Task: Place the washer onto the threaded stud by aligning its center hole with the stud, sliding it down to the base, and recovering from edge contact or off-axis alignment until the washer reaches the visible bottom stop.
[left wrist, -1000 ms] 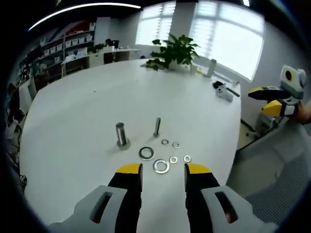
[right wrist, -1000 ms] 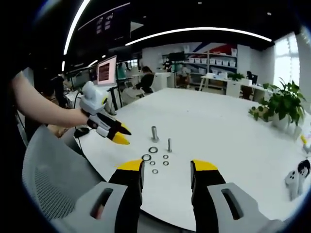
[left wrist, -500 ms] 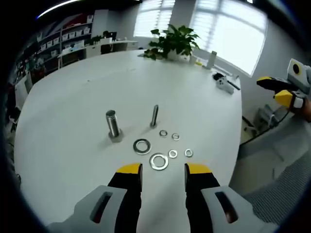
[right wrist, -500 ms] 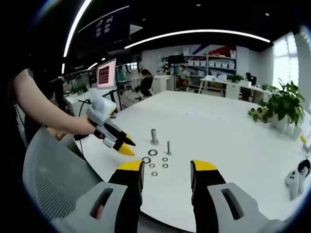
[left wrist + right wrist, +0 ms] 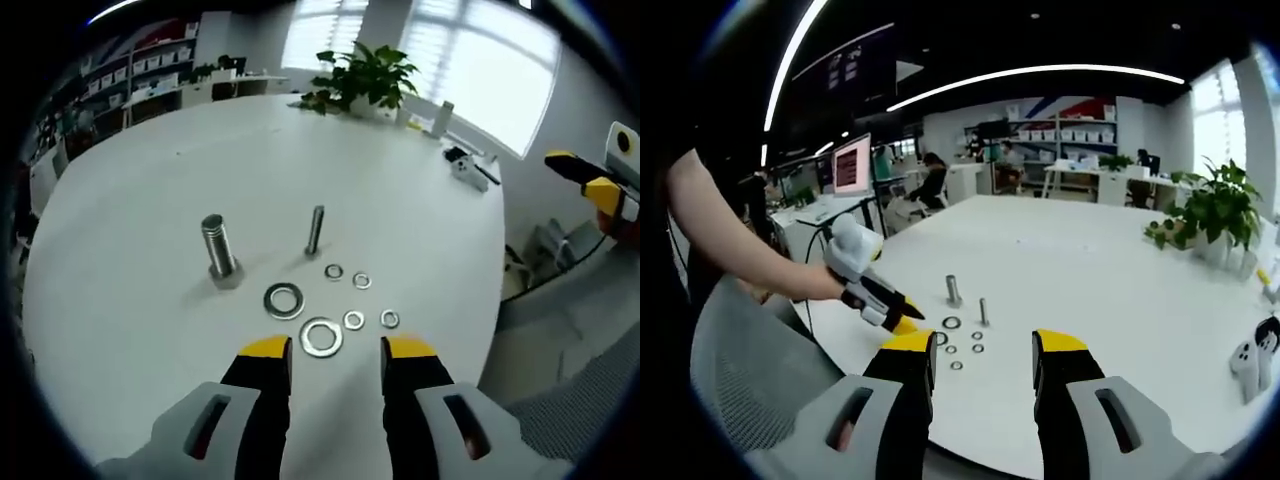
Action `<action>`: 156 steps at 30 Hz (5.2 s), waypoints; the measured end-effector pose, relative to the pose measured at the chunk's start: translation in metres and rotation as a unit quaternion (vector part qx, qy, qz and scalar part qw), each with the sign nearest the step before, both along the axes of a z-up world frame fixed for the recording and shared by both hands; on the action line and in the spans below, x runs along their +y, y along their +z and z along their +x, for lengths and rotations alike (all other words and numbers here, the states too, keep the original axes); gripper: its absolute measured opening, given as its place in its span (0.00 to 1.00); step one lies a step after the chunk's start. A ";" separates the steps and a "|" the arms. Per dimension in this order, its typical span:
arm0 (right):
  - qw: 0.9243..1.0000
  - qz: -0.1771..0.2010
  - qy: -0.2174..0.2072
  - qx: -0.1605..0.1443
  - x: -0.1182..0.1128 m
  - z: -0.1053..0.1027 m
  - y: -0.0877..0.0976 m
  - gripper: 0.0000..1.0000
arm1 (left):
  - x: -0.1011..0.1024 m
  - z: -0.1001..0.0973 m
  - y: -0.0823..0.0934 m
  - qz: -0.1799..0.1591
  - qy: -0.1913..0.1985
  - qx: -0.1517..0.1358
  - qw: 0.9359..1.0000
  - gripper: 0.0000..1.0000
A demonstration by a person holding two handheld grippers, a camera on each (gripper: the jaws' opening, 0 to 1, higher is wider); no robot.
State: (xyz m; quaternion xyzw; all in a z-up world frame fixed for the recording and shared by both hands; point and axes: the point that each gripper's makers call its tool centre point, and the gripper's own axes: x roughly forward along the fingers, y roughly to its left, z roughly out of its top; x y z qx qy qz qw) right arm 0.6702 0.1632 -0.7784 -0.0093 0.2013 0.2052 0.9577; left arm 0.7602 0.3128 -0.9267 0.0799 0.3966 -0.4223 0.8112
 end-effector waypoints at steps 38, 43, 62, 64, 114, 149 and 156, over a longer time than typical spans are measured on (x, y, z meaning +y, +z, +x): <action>1.000 0.018 -0.015 -0.006 -0.006 0.003 0.002 0.40 | -0.014 0.008 -0.041 0.179 -0.172 -0.018 0.969 0.21; 1.000 0.018 -0.016 -0.006 -0.007 0.003 0.002 0.40 | -0.008 0.006 -0.041 0.188 -0.180 -0.010 0.966 0.21; 1.000 0.023 -0.014 -0.004 -0.006 0.002 0.003 0.40 | 0.074 -0.010 -0.042 0.237 -0.182 0.023 0.954 0.21; 1.000 0.023 -0.015 -0.006 -0.006 0.003 0.003 0.40 | 0.078 -0.010 -0.043 0.241 -0.183 0.023 0.953 0.21; 0.999 -0.015 -0.004 0.034 -0.004 0.000 -0.014 0.39 | 0.080 -0.014 -0.043 0.278 -0.211 0.033 0.937 0.19; 0.999 -0.021 0.000 0.041 -0.003 -0.001 -0.018 0.40 | 0.082 0.001 -0.033 0.256 -0.187 0.024 0.948 0.19; 0.999 -0.021 0.003 0.044 -0.002 -0.001 -0.019 0.40 | 0.086 0.007 -0.028 0.248 -0.176 0.021 0.952 0.19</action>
